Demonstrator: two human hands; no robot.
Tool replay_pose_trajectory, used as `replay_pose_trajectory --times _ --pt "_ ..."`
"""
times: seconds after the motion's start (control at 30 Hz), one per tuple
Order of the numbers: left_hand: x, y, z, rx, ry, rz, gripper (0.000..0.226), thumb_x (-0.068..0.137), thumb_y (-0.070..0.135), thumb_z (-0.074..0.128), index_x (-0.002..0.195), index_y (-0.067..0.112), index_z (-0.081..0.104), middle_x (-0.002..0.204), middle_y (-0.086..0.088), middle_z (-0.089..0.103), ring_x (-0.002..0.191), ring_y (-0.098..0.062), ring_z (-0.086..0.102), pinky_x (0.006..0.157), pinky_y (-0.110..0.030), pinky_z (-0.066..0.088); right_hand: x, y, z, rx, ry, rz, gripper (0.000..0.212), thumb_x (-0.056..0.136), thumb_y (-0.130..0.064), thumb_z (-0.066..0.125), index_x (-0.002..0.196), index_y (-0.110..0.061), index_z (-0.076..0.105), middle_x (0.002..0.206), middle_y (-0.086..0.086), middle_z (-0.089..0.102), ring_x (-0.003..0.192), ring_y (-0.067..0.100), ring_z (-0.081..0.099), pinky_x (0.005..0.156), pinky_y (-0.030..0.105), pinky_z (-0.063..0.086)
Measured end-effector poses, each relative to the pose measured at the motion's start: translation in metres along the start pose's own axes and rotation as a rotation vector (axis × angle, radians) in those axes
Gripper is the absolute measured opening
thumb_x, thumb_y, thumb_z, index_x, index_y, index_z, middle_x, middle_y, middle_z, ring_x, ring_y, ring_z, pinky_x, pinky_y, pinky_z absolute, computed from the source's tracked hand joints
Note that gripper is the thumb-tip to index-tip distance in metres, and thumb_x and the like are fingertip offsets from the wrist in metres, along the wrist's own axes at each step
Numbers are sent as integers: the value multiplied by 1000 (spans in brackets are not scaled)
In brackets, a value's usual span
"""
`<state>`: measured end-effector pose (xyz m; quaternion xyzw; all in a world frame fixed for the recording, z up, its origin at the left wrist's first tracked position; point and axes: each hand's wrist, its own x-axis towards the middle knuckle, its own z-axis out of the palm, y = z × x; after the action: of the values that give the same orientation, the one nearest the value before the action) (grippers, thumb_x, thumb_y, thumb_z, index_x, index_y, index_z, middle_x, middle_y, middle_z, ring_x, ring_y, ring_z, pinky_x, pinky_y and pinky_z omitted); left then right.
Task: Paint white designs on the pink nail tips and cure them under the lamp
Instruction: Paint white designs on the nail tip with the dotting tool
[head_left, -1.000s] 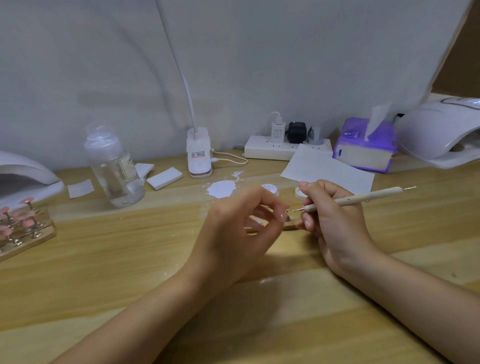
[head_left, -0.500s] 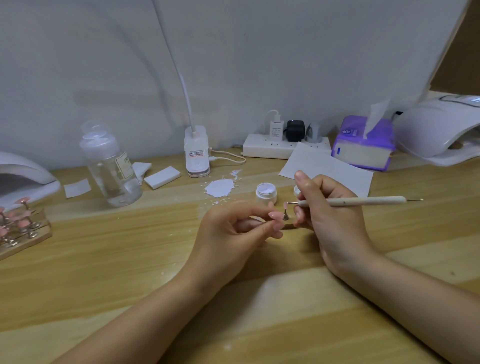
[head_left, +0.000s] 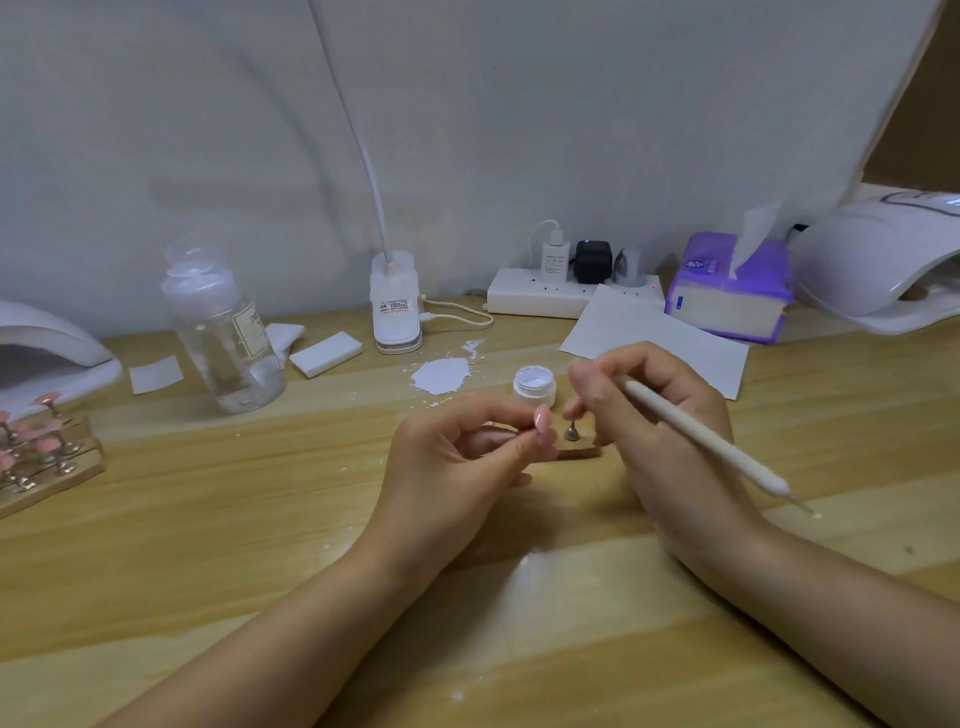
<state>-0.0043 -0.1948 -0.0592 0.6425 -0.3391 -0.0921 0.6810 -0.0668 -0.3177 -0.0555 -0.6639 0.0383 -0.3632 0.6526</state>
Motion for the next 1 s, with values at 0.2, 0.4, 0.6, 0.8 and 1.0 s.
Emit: replay_pose_trajectory --times 0.2,0.4,0.6,0.8,1.0 --pt "0 1 -2 -43 4 11 9 64 25 68 68 30 74 66 8 72 67 -3 68 53 -13 49 -6 1 2 -198 -166 -132 28 68 -13 68 88 -25 52 90 -9 68 84 7 59 76 20 48" --pt "-1 0 -2 -37 0 34 7 63 24 68 66 28 73 65 7 71 65 -3 68 53 -14 50 -5 1 3 -227 -158 -146 27 67 -13 67 87 -24 52 85 -14 66 80 1 59 78 24 48" --pt "0 0 -2 -32 -2 24 7 62 23 68 63 28 73 63 7 71 62 -2 67 53 -14 51 -5 1 3 -225 -170 -141 27 66 -13 66 84 -26 51 81 -16 65 79 0 59 77 26 48" --pt "1 -1 -2 -43 15 5 9 60 23 68 63 29 74 62 8 71 60 0 66 53 -13 50 -4 3 3 -231 -172 -127 25 66 -14 67 82 -26 52 79 -16 66 77 0 59 75 26 48" --pt "0 0 -1 -28 5 7 5 64 23 68 68 24 71 67 4 72 66 -5 69 51 -14 49 -4 4 1 -182 -144 -102 29 66 -21 70 88 -28 52 89 -9 68 81 5 59 73 25 49"
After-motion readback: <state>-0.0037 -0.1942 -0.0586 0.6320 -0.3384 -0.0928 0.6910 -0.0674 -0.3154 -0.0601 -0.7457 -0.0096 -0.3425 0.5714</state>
